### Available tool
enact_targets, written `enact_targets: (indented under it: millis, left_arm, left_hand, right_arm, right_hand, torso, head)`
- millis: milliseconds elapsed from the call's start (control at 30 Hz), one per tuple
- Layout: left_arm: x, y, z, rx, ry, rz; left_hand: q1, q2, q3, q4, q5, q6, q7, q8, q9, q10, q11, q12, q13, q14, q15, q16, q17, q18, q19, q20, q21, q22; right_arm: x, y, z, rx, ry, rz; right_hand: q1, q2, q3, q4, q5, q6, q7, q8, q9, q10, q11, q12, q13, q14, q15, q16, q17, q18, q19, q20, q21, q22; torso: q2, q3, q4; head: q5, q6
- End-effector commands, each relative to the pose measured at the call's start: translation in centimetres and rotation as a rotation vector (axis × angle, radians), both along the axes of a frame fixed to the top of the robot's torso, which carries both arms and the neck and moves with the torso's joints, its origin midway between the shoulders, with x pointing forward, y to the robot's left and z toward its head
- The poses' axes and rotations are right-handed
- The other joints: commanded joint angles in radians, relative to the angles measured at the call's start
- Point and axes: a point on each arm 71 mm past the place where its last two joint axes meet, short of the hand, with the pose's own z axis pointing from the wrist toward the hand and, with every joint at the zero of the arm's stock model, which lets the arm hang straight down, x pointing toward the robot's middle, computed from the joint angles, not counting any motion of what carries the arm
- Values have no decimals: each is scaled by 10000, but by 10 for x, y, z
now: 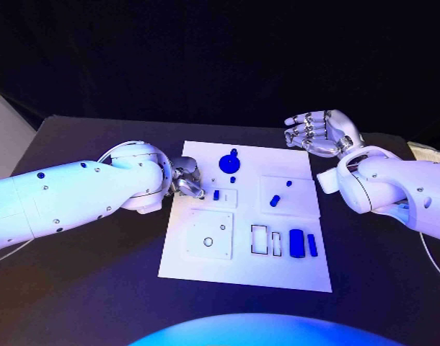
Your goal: Assemble the parts on the task board
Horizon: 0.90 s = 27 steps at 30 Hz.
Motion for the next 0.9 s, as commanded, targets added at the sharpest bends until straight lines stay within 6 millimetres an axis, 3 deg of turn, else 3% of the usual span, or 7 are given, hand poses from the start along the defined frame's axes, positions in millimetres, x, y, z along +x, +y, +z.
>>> enact_targets:
  millis: [33,900]
  left_arm:
    - [-2,-2,-2,222,159,-279]
    - [-1,0,-3,481,230,-386]
  left_hand:
    - [29,104,1817,-1808,57,225,-193,47,7,70,26,42,-5,878,-59,43,2022,-139,67,-33,44,445]
    - [30,100,1848,-1816,52,240,-199,51,-6,95,20,63,23,887,-60,61,2055,-150,91,-36,70,481]
  right_arm:
    - [-1,2,0,-11,-26,216]
    - [-1,2,0,-7,-14,222]
  right_hand:
    - [-12,97,11,-73,46,-6,110,-64,-11,15,8,-55,-6,49,47,-35,-15,40,38,6,4,-9]
    - [-48,120,12,-65,62,1,112,-76,-14,21,11,-76,-7,55,50,-41,-39,40,44,10,5,-53]
  torso:
    - [3,3,-3]
    - [1,0,-1]
  head:
    - [-1,-16]
    - [-24,-45]
